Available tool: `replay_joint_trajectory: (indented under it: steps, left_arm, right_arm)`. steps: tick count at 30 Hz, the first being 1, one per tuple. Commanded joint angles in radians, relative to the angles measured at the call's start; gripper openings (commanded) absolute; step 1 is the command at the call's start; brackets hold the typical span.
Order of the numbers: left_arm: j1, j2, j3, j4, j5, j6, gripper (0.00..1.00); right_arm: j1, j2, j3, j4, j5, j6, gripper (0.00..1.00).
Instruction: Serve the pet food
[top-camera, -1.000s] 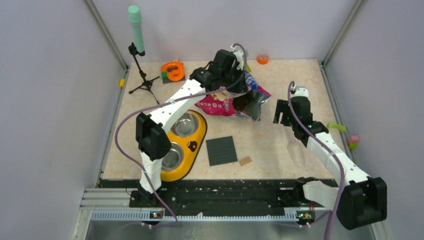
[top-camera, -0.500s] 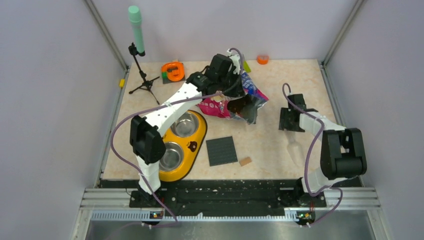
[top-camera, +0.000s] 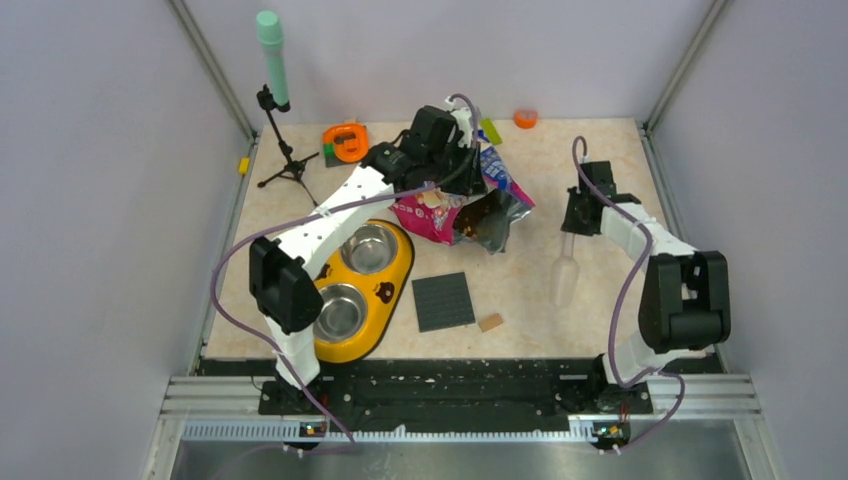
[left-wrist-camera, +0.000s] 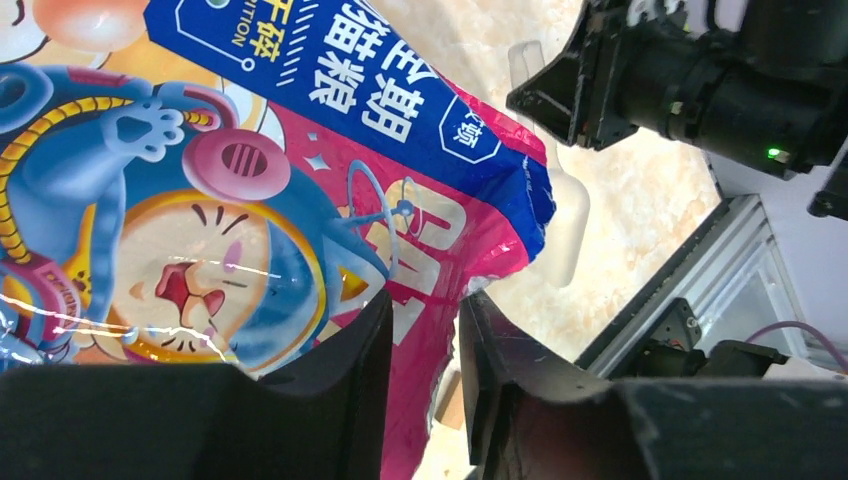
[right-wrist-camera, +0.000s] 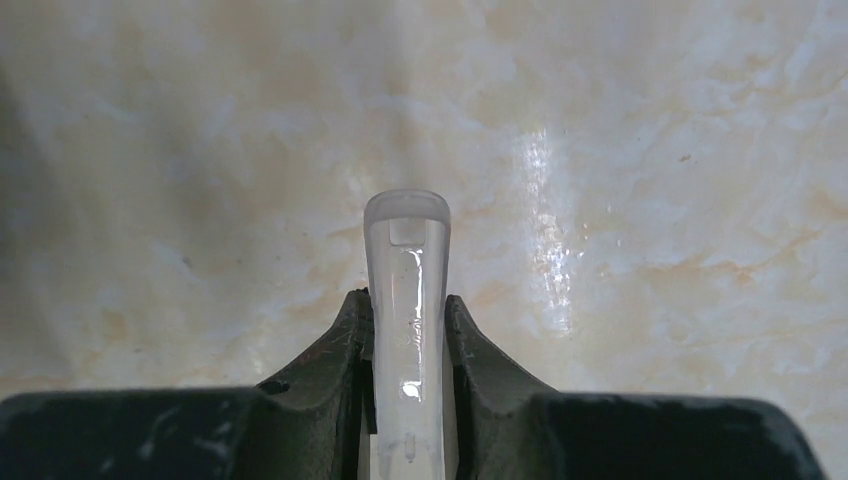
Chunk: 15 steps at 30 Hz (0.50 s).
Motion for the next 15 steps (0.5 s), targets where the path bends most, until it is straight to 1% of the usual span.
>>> replay_joint_trajectory:
  steps: [1,2,3,7,9,12,14,15]
  left_arm:
    - [0.013,-0.075,0.026,-0.001,0.011,-0.014,0.38]
    - [0.014,-0.073,0.03,-0.003,0.021,-0.018,0.4]
    - [0.014,-0.071,0.036,-0.01,0.029,-0.023,0.46]
    - [0.016,-0.071,0.075,-0.045,0.043,-0.032,0.58]
    - [0.022,-0.084,0.098,-0.055,0.046,-0.037,0.6]
    - [0.039,-0.118,0.115,-0.036,0.073,-0.041,0.61]
    - [0.054,-0.146,0.112,0.001,0.115,-0.033,0.6]
    - [0.063,-0.158,0.111,0.022,0.159,-0.024,0.6]
  right_arm:
    - [-0.002,-0.161,0.022,0.178,-0.023,0.047,0.0]
    - [-0.002,-0.186,-0.002,0.241,-0.015,0.051,0.0]
    - [-0.002,-0.211,-0.027,0.298,-0.008,0.051,0.0]
    - [-0.001,-0.299,-0.1,0.494,-0.002,0.051,0.0]
    - [-0.002,-0.343,-0.114,0.544,-0.009,0.047,0.0]
    - [-0.002,-0.431,-0.11,0.585,-0.02,0.052,0.0]
    - [-0.001,-0.49,-0.084,0.601,-0.052,0.053,0.0]
    - [-0.002,-0.51,-0.057,0.595,-0.072,0.052,0.0]
